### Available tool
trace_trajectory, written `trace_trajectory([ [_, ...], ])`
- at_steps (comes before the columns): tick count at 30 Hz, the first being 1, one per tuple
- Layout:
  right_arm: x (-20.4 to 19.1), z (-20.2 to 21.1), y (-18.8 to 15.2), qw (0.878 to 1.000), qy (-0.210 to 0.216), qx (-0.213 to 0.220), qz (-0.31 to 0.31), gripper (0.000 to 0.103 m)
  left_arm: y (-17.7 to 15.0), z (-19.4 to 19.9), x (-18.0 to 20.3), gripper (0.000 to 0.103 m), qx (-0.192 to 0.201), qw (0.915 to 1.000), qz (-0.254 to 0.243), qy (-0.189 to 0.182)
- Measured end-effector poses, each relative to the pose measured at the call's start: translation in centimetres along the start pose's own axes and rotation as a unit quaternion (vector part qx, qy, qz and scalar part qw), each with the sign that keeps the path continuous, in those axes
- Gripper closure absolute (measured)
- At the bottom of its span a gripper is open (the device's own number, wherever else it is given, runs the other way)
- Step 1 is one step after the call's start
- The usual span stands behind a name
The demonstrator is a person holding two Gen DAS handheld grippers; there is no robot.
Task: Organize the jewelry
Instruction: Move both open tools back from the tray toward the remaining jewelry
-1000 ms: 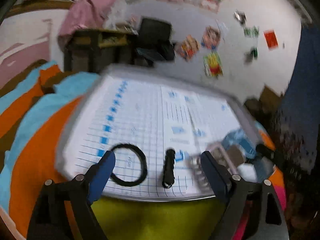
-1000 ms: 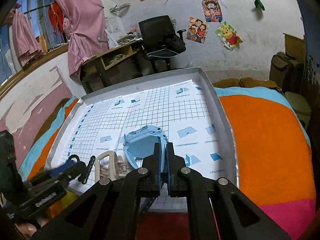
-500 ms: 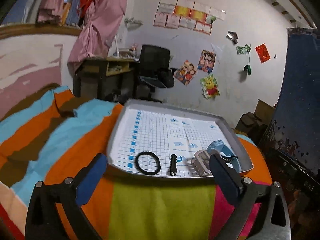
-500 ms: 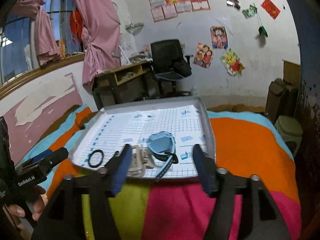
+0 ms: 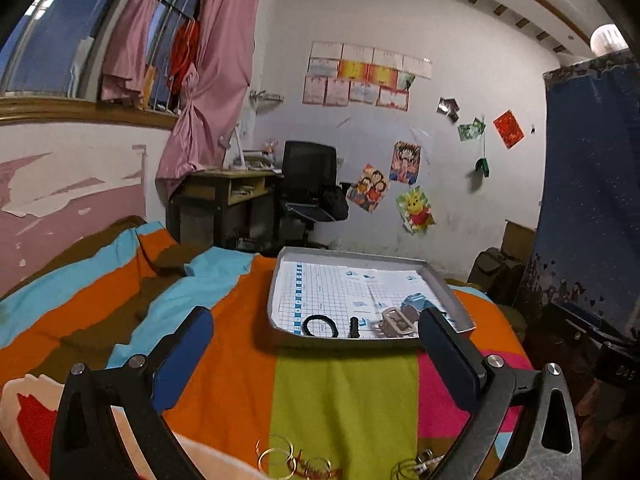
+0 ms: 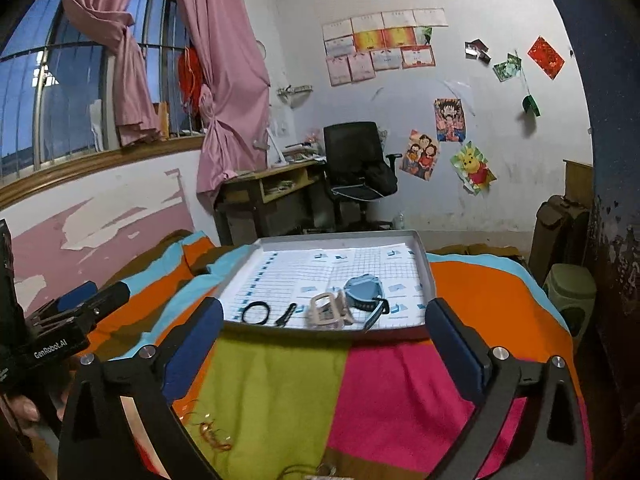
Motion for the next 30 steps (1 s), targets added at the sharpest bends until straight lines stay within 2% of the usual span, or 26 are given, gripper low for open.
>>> trace_trajectory([
  [9, -2.2, 6.9, -2.6, 1.0, 0.006, 0.021, 0.003, 0.002, -3.0, 6.7, -0.9, 0.0, 0.008, 1.0, 0.004, -0.002],
  [19, -4.1, 13.3, -7.1, 0.999, 0.002, 0.038, 0.003, 0.002, -7.1, 11.4, -1.3, 0.0, 0.004, 1.0, -0.009, 0.001],
  [25, -4.3, 14.5, -9.8, 1.0, 0.001, 0.015, -0.015, 0.002, -9.5, 12.4, -1.6, 0.0, -0.024, 0.9993, -0.026, -0.006],
  [30, -3.8, 14.4, -12.2, 0.999, -0.004, -0.02, -0.027, 0.002, -11.4, 12.4, -2.0, 0.0, -0.047, 0.998, -0.041, -0.008],
])
Point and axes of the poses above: each gripper's, at about its wrist camera, not at the fingertips, and z roughly against the way its jaws point, x to its right, y to its top, the point moved 4 cm from there along -z, roughly the way its jaws point, and after that the axes turned 5 degrees about -x, right-handed, at the moved point
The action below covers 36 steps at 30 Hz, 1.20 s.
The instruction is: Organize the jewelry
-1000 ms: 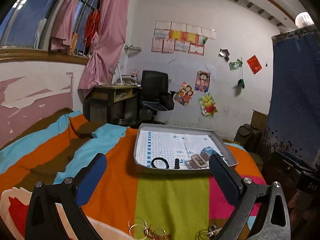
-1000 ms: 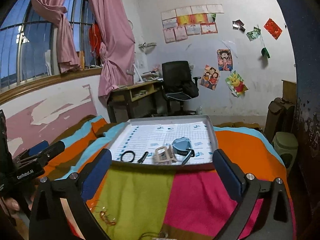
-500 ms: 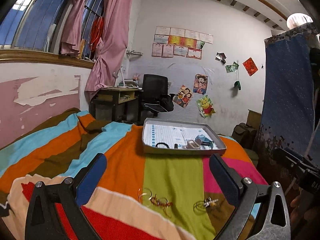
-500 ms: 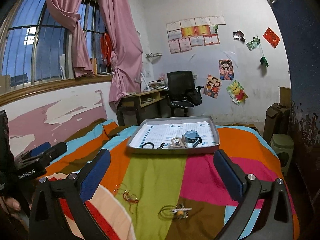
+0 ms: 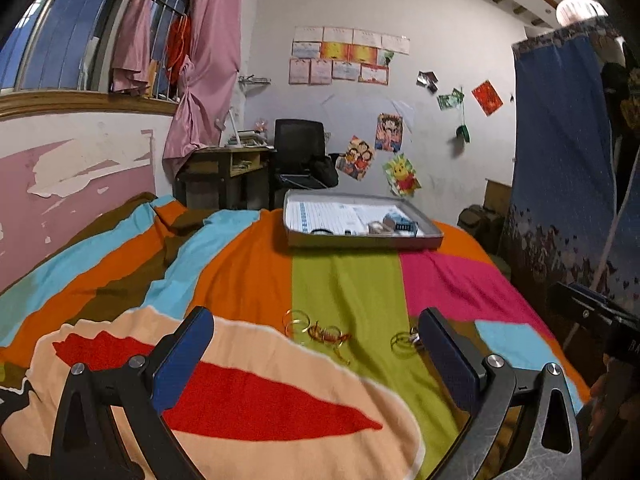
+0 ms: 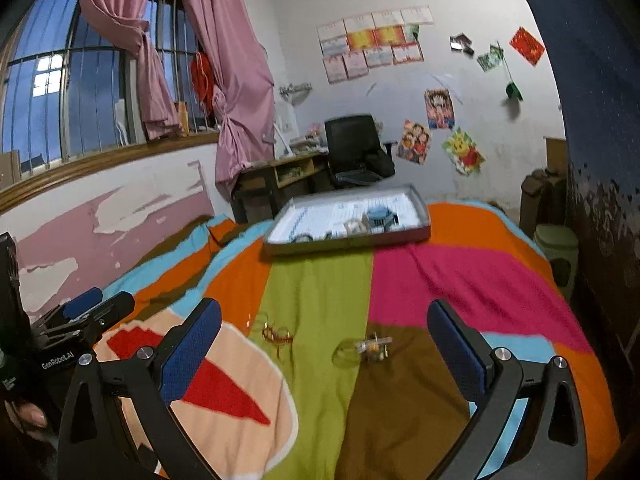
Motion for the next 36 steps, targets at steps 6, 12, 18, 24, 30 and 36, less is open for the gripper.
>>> trace_trajectory([
  [6, 0.2, -0.6, -2.1, 1.0, -0.008, -0.022, -0.013, 0.002, -1.0, -0.6, -0.5, 0.0, -0.012, 0.9999, 0.009, -0.004],
  [12, -0.1, -1.6, -2.9, 0.999, -0.018, -0.028, -0.011, 0.002, -0.8, -1.8, -0.8, 0.0, -0.009, 0.9999, 0.012, 0.002],
  [18, 0.1, -3.5, -2.4, 0.999, -0.027, -0.032, -0.014, 0.002, -0.4, -4.0, -1.7, 0.0, -0.014, 0.9995, 0.026, 0.013],
  [24, 0.7, -5.6, -1.5, 0.999, -0.038, -0.031, -0.023, 0.002, 0.4, -7.0, -2.7, 0.0, -0.01, 0.9988, 0.038, 0.029],
  [30, 1.1, -7.8, 0.1, 0.998, -0.045, -0.021, -0.024, 0.002, 1.6, -9.5, -3.2, 0.0, 0.001, 0.9981, 0.049, 0.036],
  [36, 1.1, -10.6, 2.0, 0.999, -0.048, -0.007, -0.012, 0.002, 1.8, -12.6, -3.8, 0.0, -0.003, 0.9976, 0.055, 0.04],
])
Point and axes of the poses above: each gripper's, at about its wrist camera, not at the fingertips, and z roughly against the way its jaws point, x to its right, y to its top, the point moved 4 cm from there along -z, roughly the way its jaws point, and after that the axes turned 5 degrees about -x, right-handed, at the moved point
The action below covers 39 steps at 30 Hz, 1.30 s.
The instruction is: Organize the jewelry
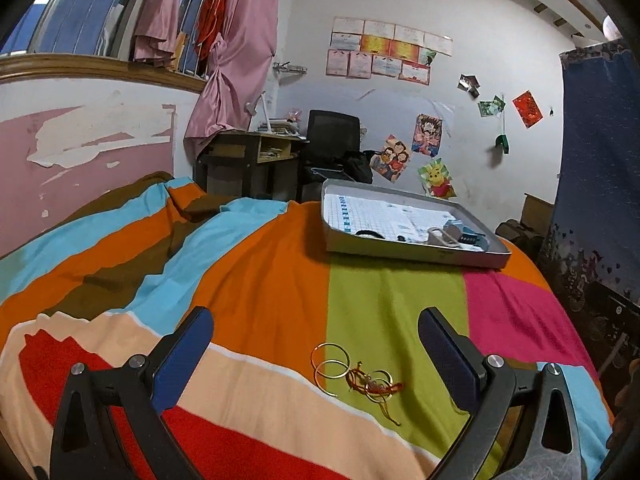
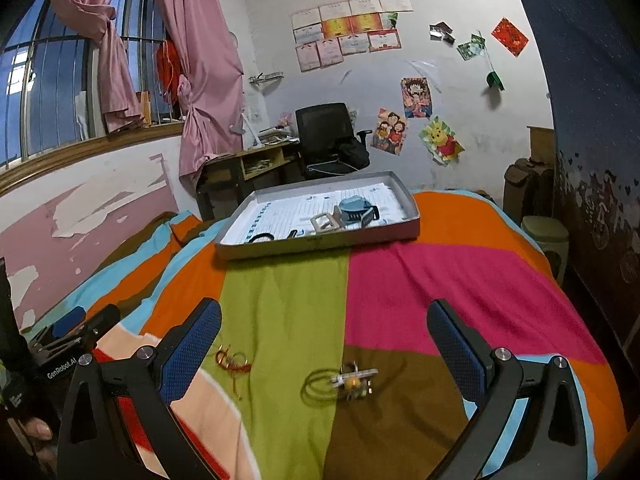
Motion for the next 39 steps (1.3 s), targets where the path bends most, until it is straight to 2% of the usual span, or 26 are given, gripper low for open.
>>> trace_trajectory([
  [6, -0.4, -3.6, 0.6, 1.0, 0.001, -0.011, 0.013, 0.002, -1.0, -3.8, -0.3, 0.0, -0.026, 0.9996, 0.004, -0.01],
  [11, -0.3, -6.2, 0.0, 0.999, 0.0, -0.025, 0.031, 0.002, -2.4, -7.0, -0.9, 0.0, -0.07, 0.9973, 0.002, -0.021],
  [18, -0.3, -10.1, -2.8, 0.994, 0.021, -0.104, 0.04, 0.002, -4.1, -10.0, -0.6, 0.0, -0.132, 0.9895, -0.02, -0.055],
  [21, -0.7, -11.2, -3.8, 0.99, 0.03, -0.124, 0.051, 0.003, -4.7, -10.4, -0.3, 0.001, -0.15, 0.9859, -0.03, -0.068],
  [22, -0.9, -11.5, -4.2, 0.989, 0.034, -0.131, 0.056, 0.006, -4.8, -10.6, -0.3, 0.002, -0.154, 0.985, -0.032, -0.071],
  [24, -1.6, -12.1, -5.0, 0.986, 0.044, -0.148, 0.066, 0.014, -5.0, -10.6, -0.3, 0.01, -0.162, 0.9831, -0.033, -0.08],
  [26, -2.1, -12.7, -5.6, 0.982, 0.052, -0.163, 0.075, 0.027, -5.1, -10.9, -0.4, 0.017, -0.174, 0.9805, -0.035, -0.085],
  [27, -2.6, -13.0, -6.1, 0.979, 0.057, -0.176, 0.082, 0.029, -5.2, -11.0, -0.4, 0.02, -0.179, 0.9794, -0.036, -0.088],
  [32, -3.5, -14.0, -7.8, 0.968, 0.071, -0.217, 0.101, 0.051, -5.7, -11.6, -0.2, 0.03, -0.194, 0.975, -0.04, -0.101],
  [39, -3.8, -15.4, -9.5, 0.959, 0.067, -0.258, 0.099, 0.069, -6.2, -12.2, 0.4, 0.049, -0.214, 0.9688, -0.052, -0.114],
])
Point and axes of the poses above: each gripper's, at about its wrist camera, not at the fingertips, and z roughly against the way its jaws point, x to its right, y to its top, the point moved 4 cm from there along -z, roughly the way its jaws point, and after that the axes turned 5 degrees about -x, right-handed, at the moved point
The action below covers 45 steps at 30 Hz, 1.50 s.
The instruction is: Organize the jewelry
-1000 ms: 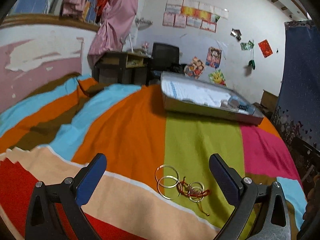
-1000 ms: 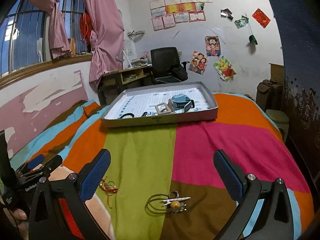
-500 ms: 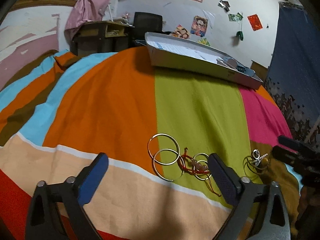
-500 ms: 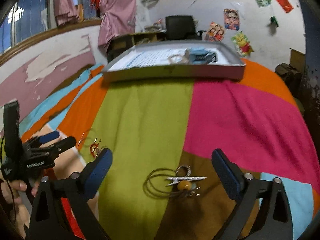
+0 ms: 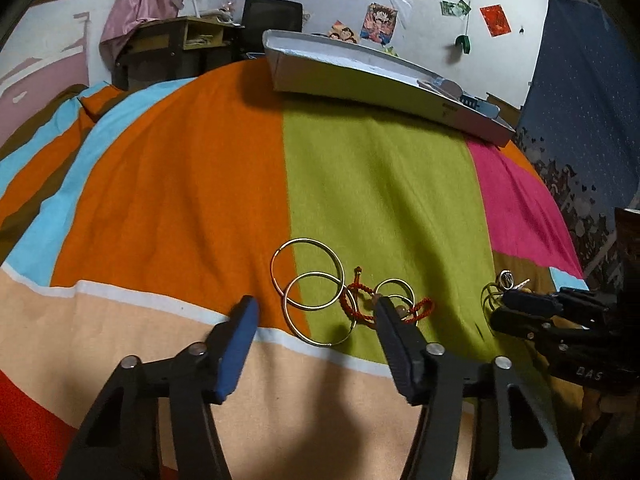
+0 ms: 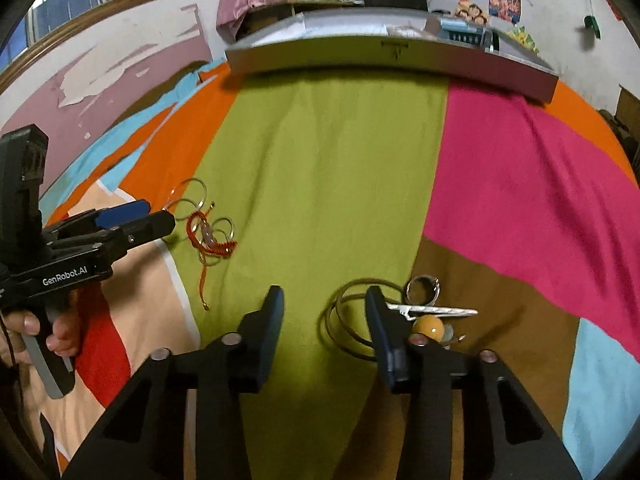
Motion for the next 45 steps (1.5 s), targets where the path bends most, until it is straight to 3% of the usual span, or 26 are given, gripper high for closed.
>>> trace_trajectory([
  [7, -0.2, -2.2, -0.7, 0.999, 0.008, -0.043, -0.012, 0.074, 0.1, -0.5, -0.7, 0.072, -0.014, 0.9997, 0.02, -0.007],
  [12, -0.1, -3.2, -1.1, 0.997, 0.024, -0.06, -0.038, 0.079, -0.1, -1.2, -0.4, 0.094, -0.033, 0.9992, 0.02, -0.012],
  [14, 0.0, -3.5, -1.2, 0.996, 0.031, -0.063, -0.049, 0.083, -0.2, -1.2, -0.4, 0.097, -0.035, 0.999, 0.023, -0.015],
  [20, -0.3, -4.1, -1.6, 0.995, 0.049, -0.068, -0.059, 0.099, -0.4, -0.2, 0.3, 0.099, -0.037, 0.999, 0.019, -0.014],
  [27, -1.2, -3.6, -1.1, 0.988, 0.116, -0.053, -0.091, 0.1, -0.7, 2.6, 0.6, 0.1, -0.043, 0.9984, 0.032, -0.017],
  [34, -1.8, -1.2, 0.5, 0.972, 0.195, 0.0, -0.131, 0.1, -0.1, 5.5, 0.1, 0.1, -0.032, 0.9969, 0.063, -0.034],
  [42, -2.2, 0.2, 1.8, 0.958, 0.24, 0.037, -0.154, 0.1, 0.6, 7.5, 1.8, 0.1, -0.013, 0.9976, 0.049, -0.047],
  [45, -1.2, 1.5, 1.7, 0.955, 0.25, 0.056, -0.149, 0.1, 0.5, 7.6, 2.3, 0.1, -0.015, 0.9987, 0.033, -0.035],
])
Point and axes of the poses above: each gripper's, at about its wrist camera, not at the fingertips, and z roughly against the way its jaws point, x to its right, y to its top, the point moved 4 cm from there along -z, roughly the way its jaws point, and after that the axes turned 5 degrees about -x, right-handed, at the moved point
